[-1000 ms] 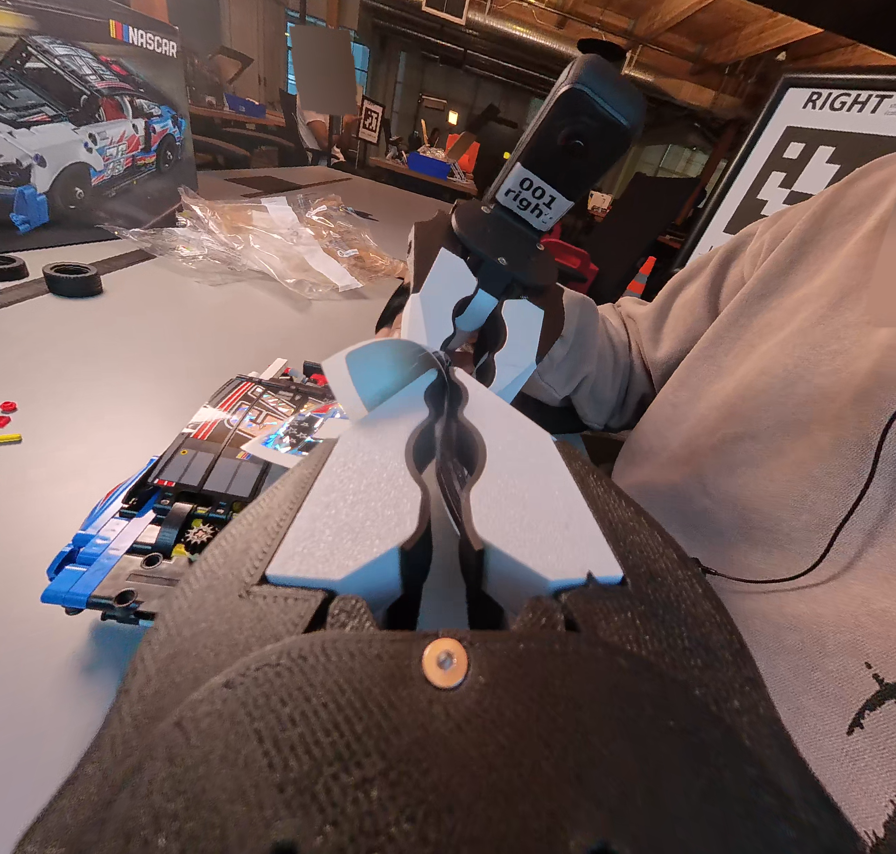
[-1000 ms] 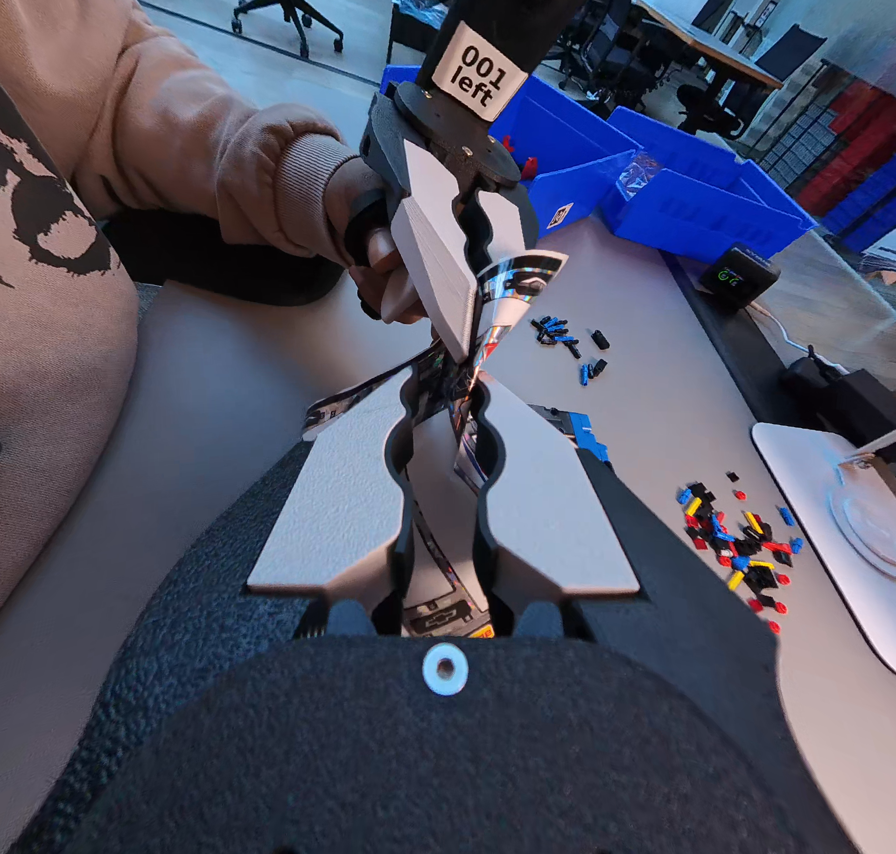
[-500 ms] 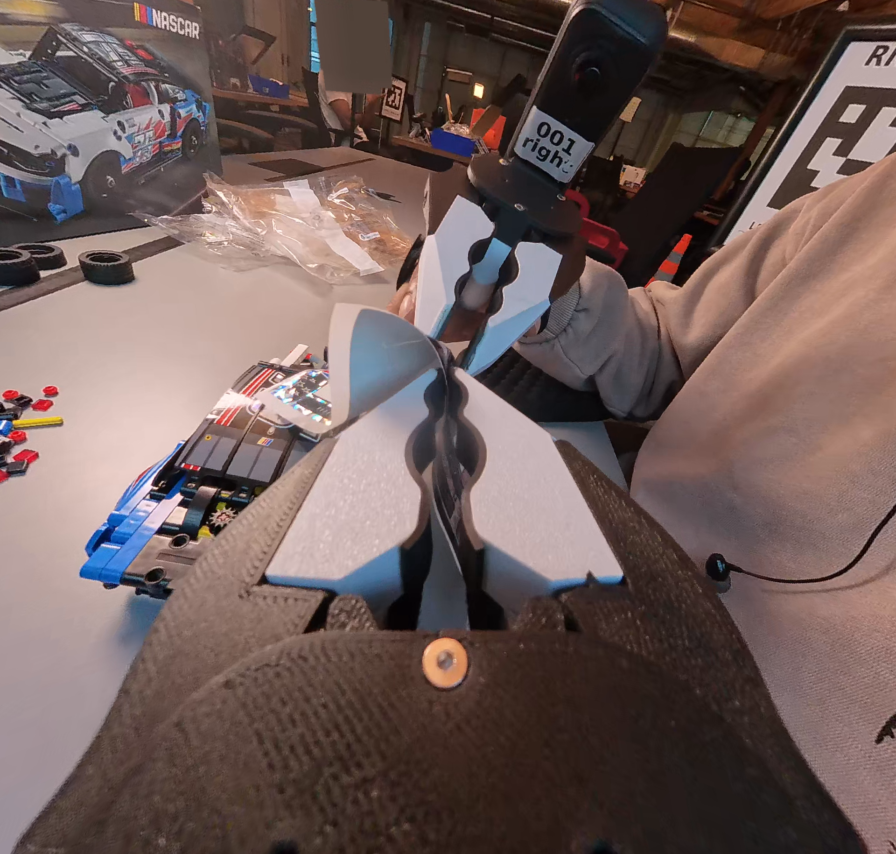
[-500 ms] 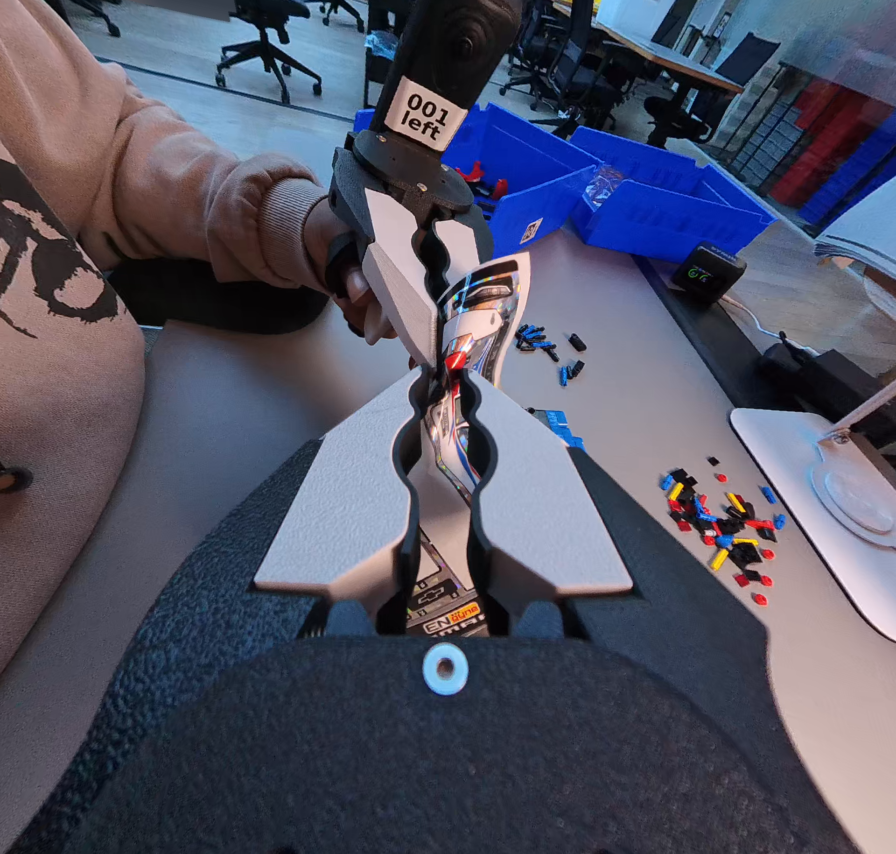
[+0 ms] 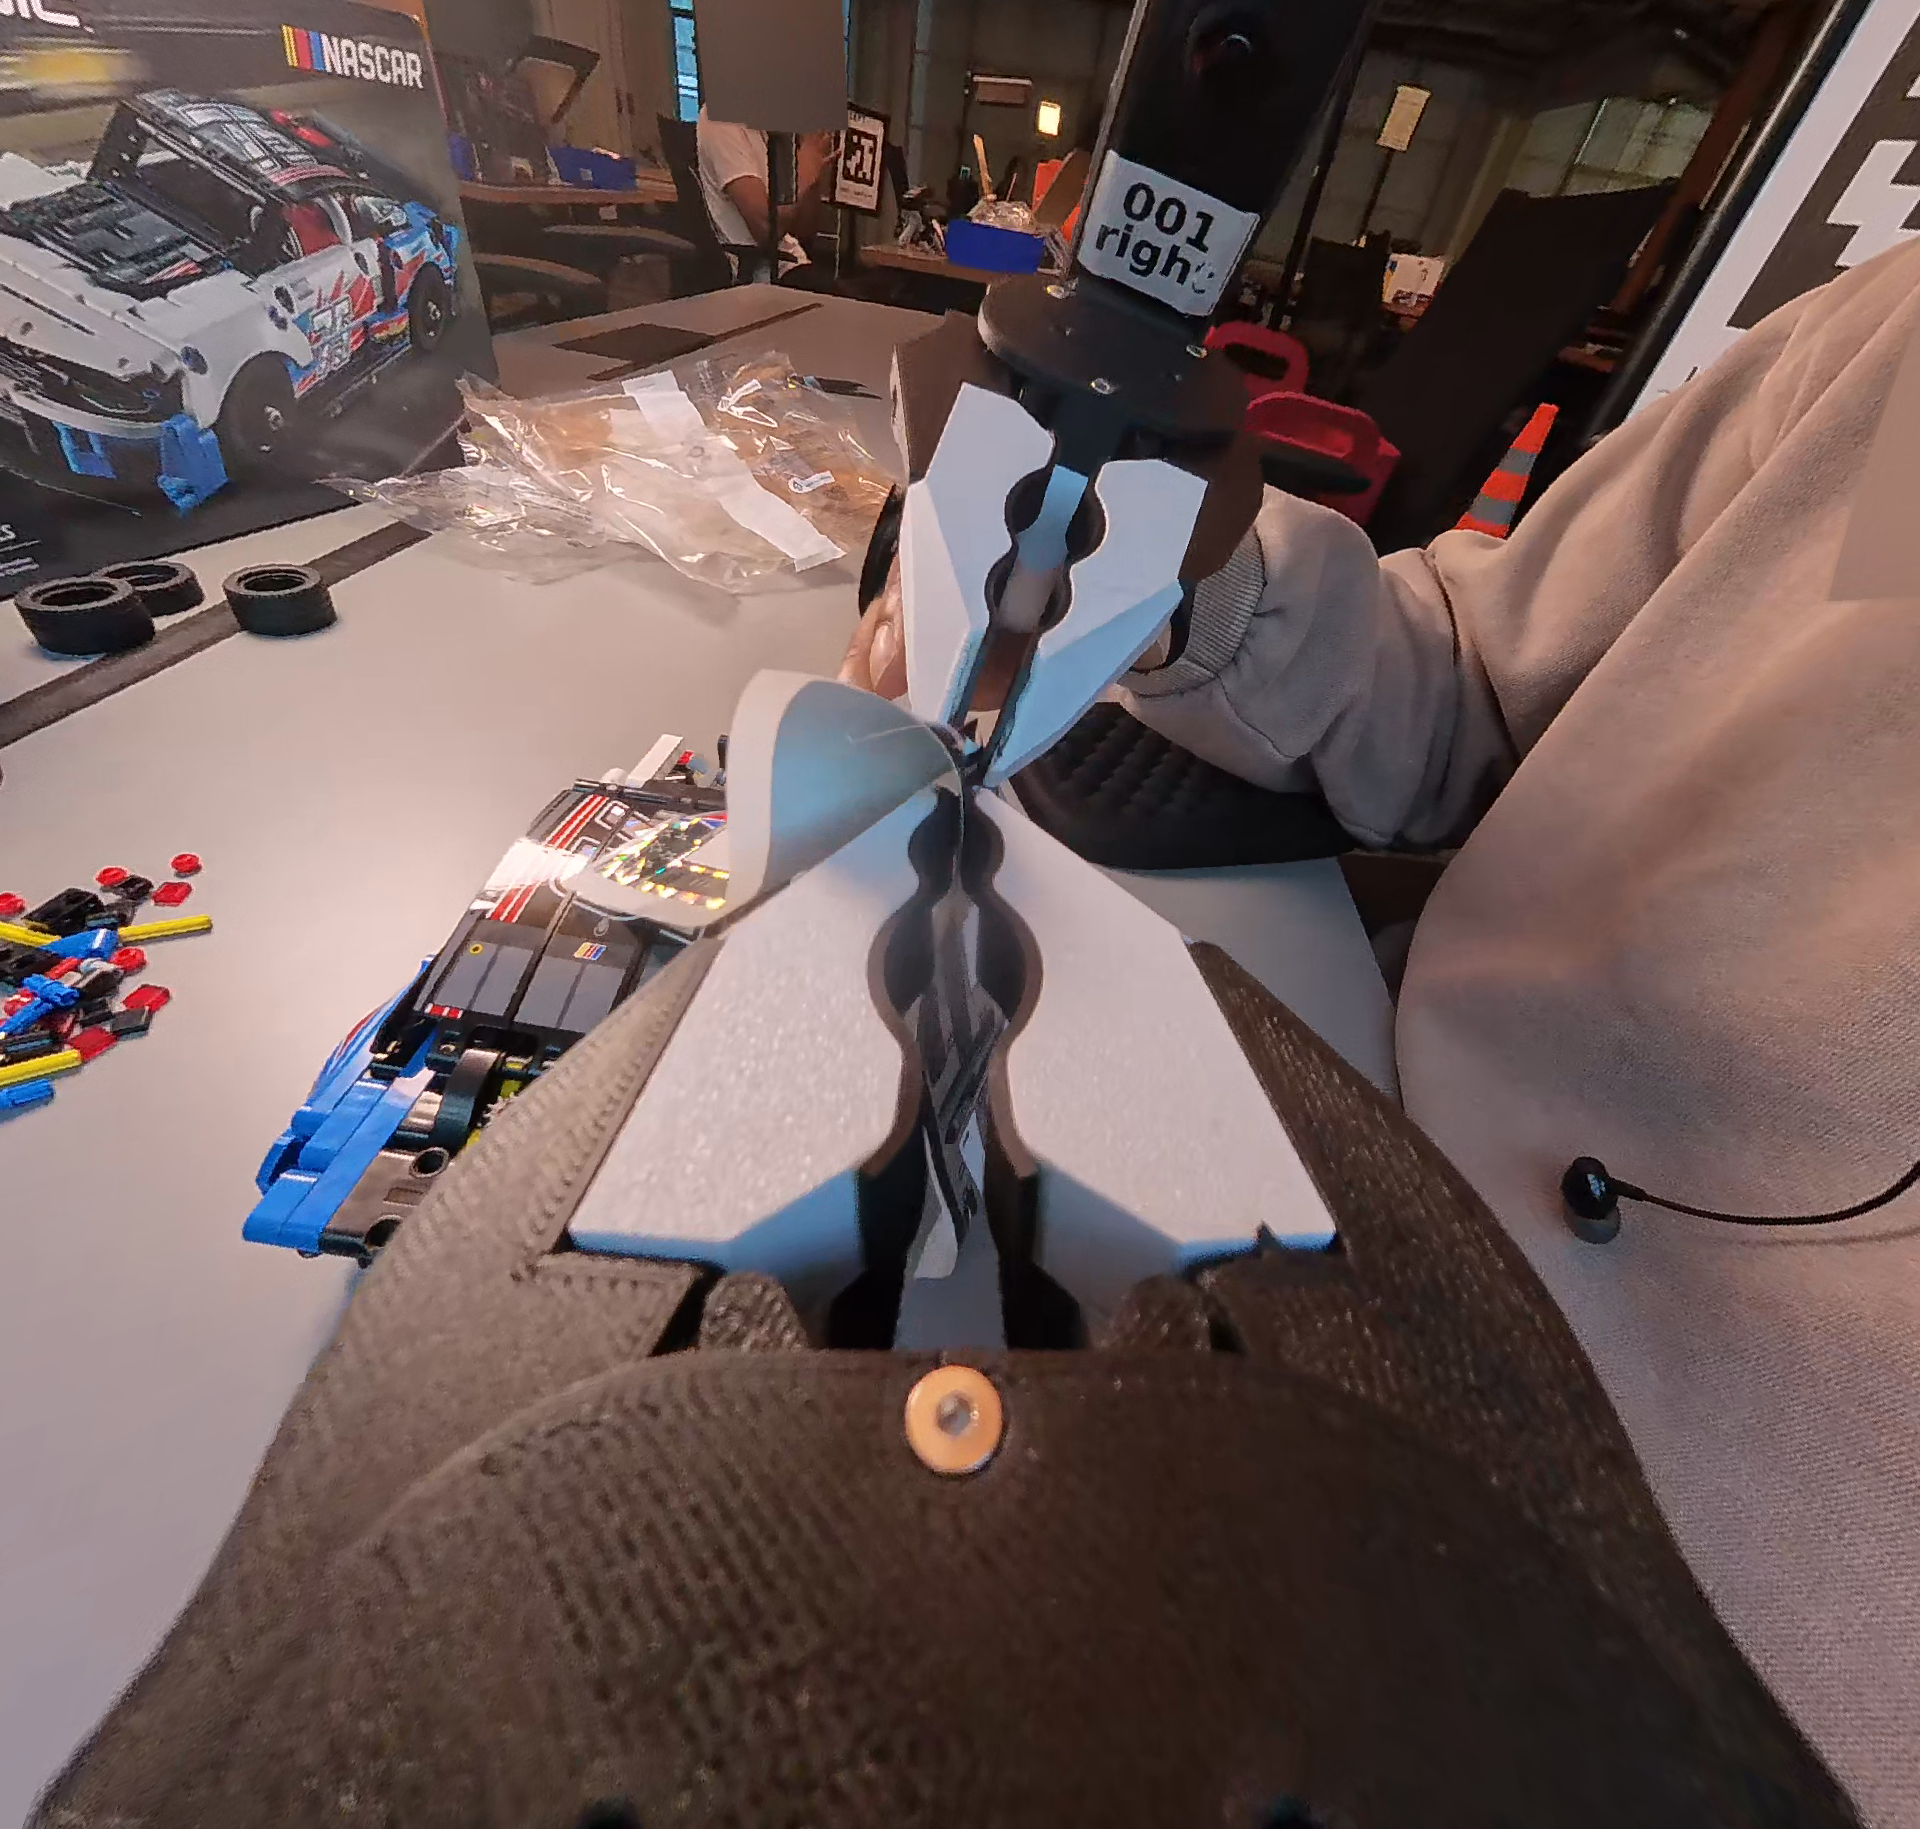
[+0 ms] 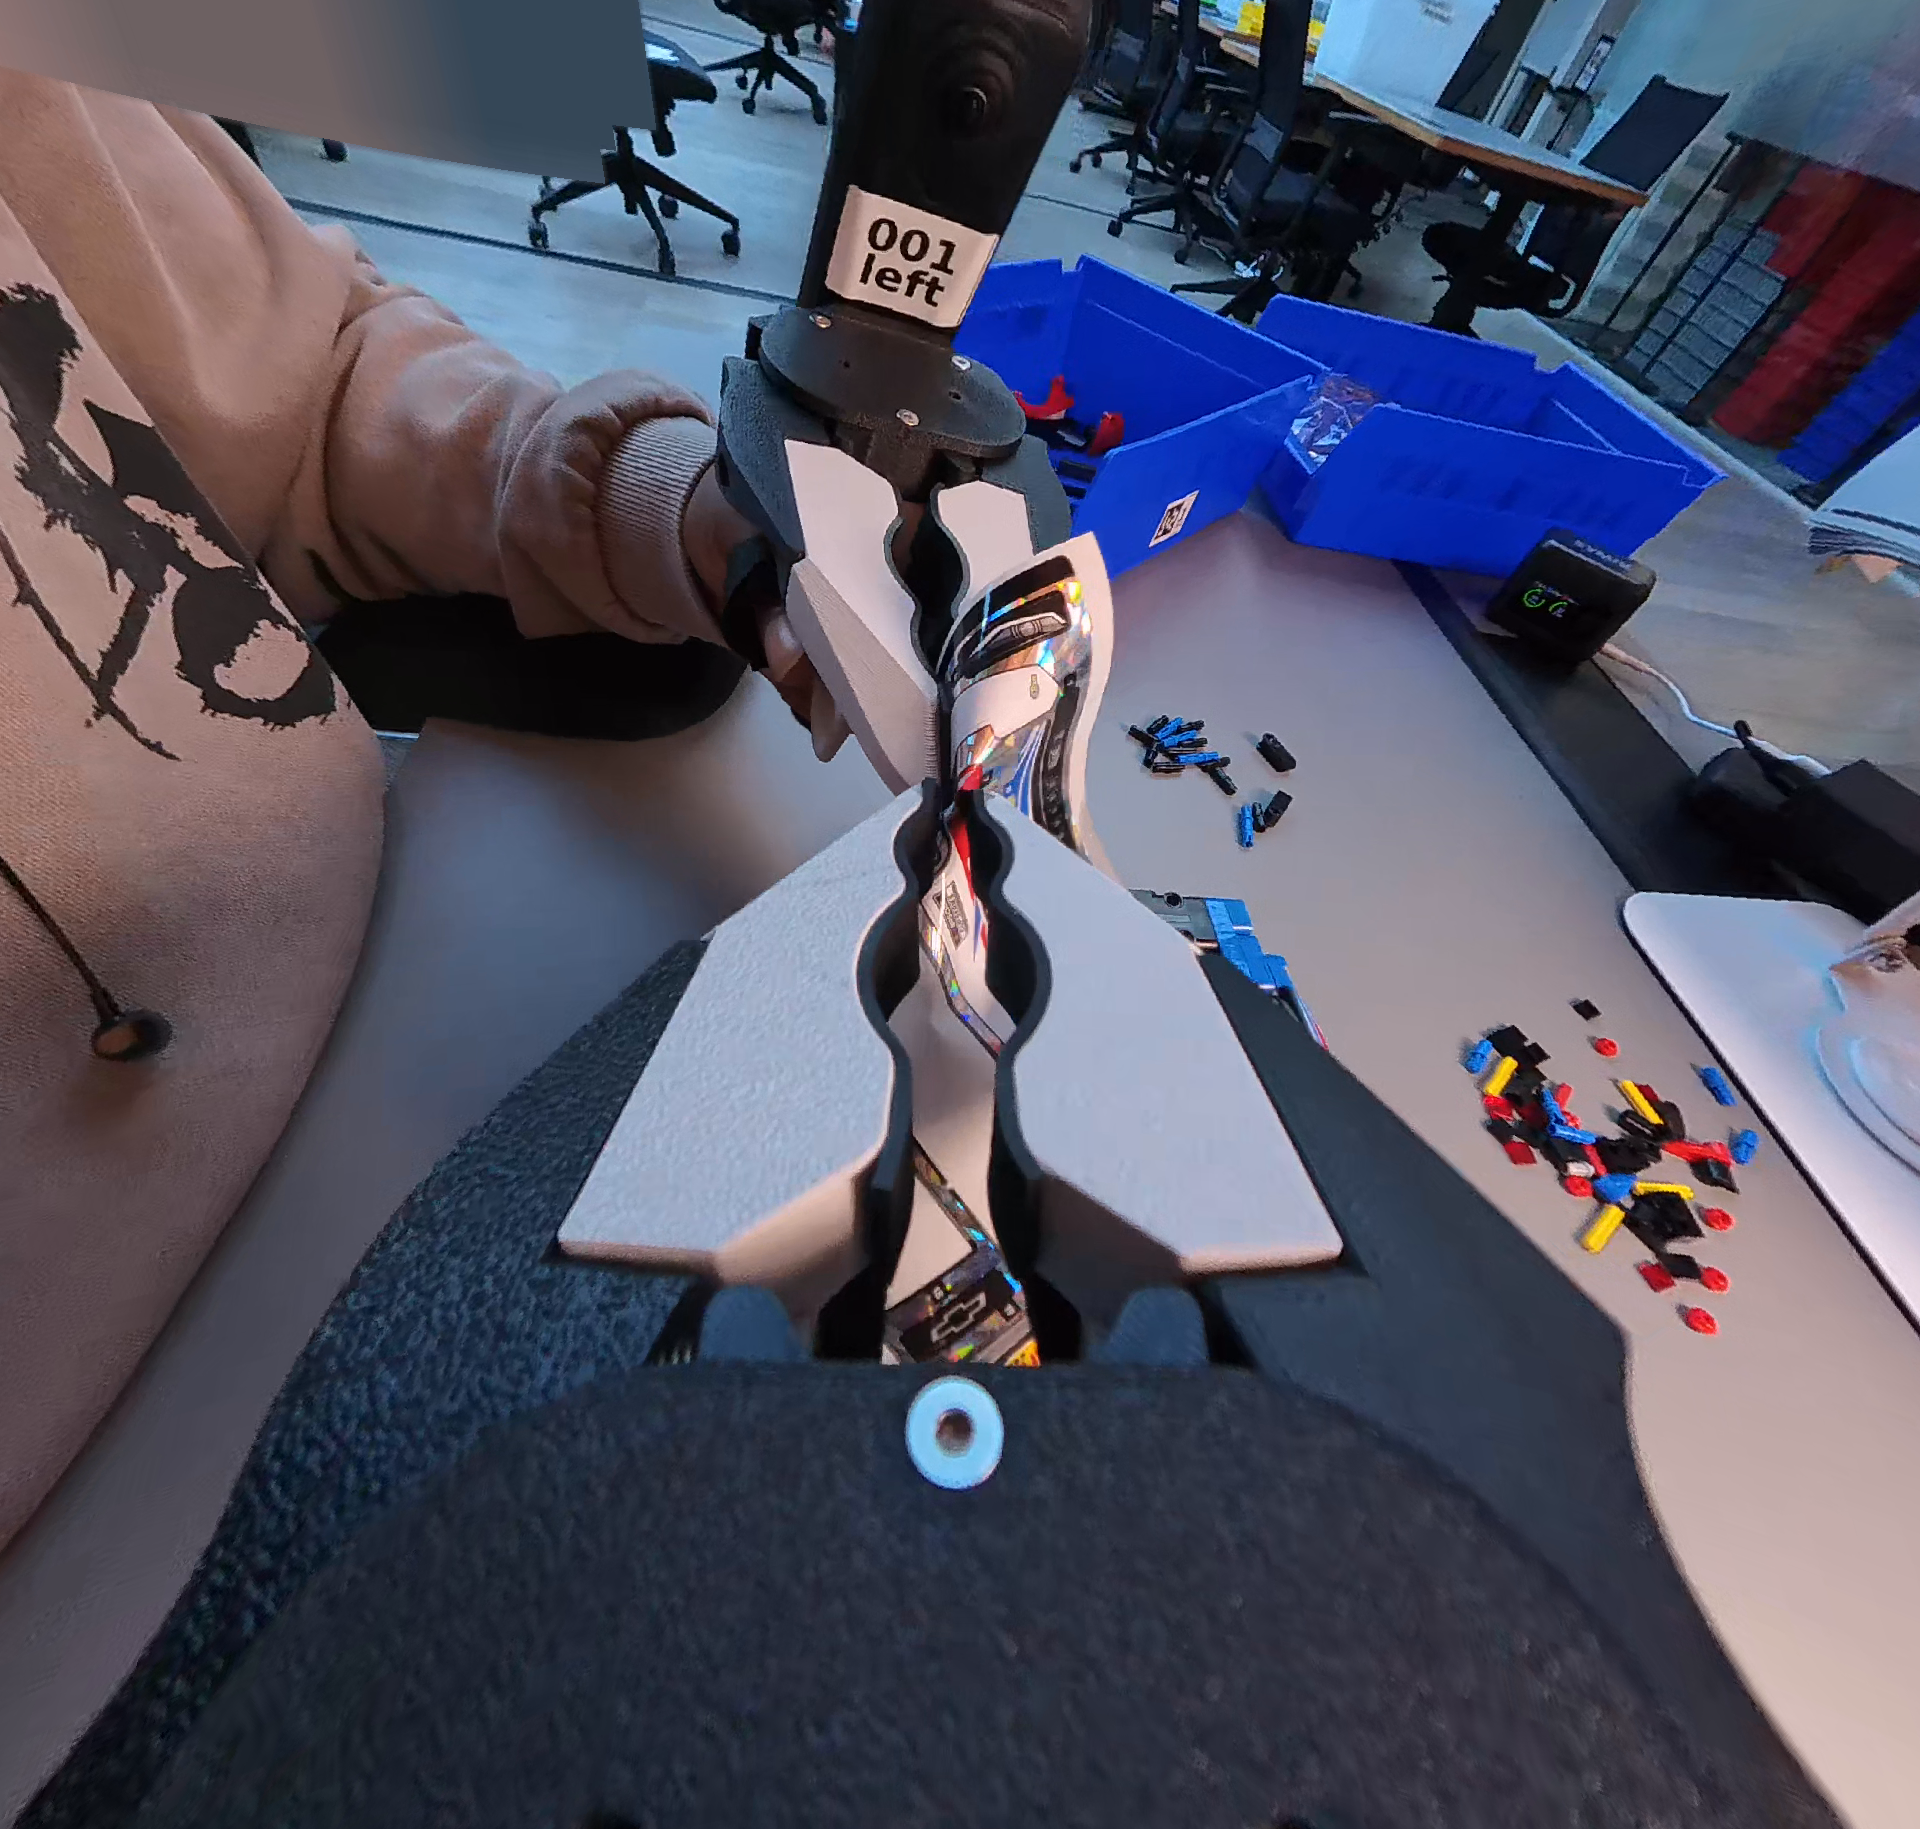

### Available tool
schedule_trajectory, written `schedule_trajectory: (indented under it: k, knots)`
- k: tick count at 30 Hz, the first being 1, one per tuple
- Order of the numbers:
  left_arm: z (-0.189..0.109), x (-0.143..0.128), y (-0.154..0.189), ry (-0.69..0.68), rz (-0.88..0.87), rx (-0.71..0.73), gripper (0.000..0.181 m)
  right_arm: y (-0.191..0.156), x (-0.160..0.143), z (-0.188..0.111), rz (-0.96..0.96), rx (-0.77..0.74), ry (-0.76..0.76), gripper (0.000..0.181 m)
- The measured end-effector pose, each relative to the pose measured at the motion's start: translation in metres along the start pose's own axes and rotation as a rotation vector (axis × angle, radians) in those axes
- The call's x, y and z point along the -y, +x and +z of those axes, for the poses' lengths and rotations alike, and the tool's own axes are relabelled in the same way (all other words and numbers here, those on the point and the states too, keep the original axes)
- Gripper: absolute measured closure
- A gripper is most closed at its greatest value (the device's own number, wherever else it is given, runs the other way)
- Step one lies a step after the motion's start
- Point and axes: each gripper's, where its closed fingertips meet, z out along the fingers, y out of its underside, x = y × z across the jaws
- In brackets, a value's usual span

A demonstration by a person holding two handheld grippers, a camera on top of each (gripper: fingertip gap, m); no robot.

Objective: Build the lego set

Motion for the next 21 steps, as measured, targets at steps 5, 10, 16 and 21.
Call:
schedule_trajectory:
  k: [5, 10, 16, 21]
  knots:
    - [0.000, -0.003, -0.002, -0.019, 0.018, 0.018, 0.181, 0.003, 0.003, -0.004, 0.062, 0.015, 0.033, 0.181]
    - [0.003, -0.007, -0.002, -0.034, 0.025, 0.022, 0.181, 0.005, -0.002, -0.002, 0.042, -0.010, -0.006, 0.181]
    - [0.002, -0.005, -0.003, -0.030, 0.029, 0.033, 0.181, 0.004, -0.005, -0.004, 0.006, -0.026, -0.037, 0.171]
    - [0.003, -0.006, -0.001, -0.034, 0.041, 0.030, 0.181, 0.006, -0.006, -0.002, -0.015, -0.053, -0.053, 0.176]
